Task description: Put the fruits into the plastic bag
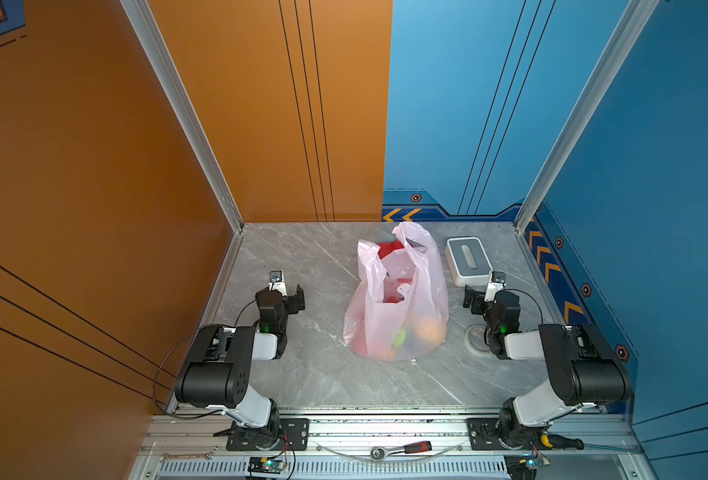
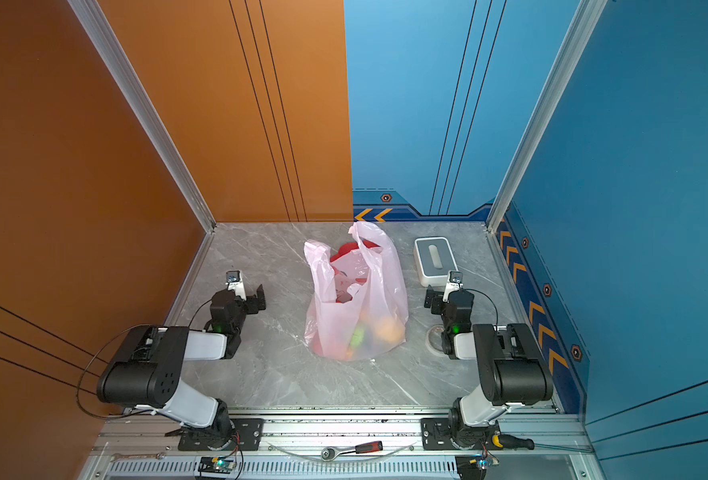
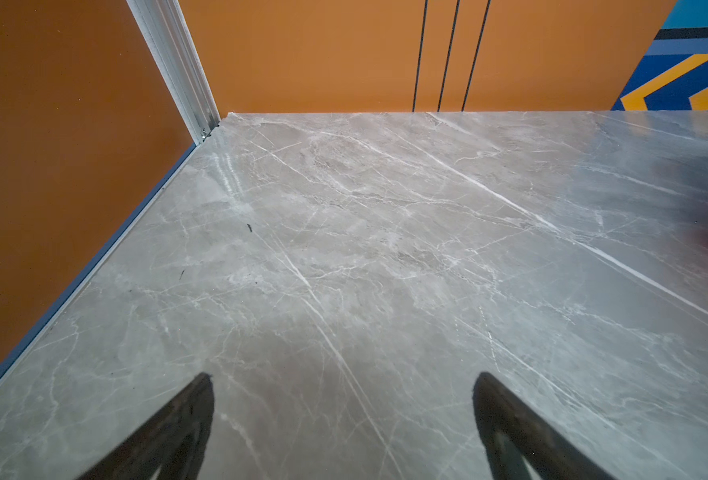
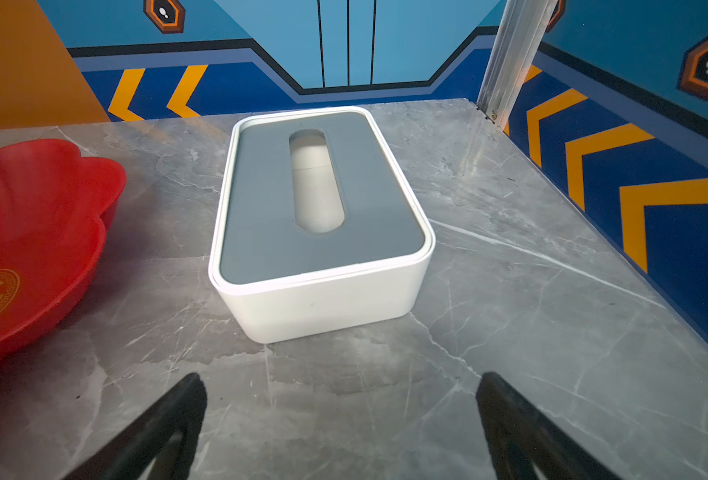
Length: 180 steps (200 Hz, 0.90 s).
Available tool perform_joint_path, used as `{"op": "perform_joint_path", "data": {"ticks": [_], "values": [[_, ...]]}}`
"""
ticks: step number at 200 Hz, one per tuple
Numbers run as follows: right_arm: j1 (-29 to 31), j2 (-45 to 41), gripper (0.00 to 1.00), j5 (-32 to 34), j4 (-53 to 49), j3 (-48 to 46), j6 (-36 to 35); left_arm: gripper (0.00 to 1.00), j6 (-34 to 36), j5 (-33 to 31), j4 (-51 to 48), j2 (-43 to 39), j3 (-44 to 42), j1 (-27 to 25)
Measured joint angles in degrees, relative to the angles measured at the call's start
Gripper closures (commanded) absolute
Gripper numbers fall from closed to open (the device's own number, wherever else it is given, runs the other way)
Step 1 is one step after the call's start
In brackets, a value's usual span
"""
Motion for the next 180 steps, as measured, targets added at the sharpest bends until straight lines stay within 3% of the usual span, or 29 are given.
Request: {"op": "perform_joint_path", "data": {"ticks": [180], "values": [[0.0, 0.0, 0.0, -2.58, 0.0, 0.0, -0.02, 0.02, 0.66, 1.01, -0.48, 0.0, 0.0, -0.72]]}}
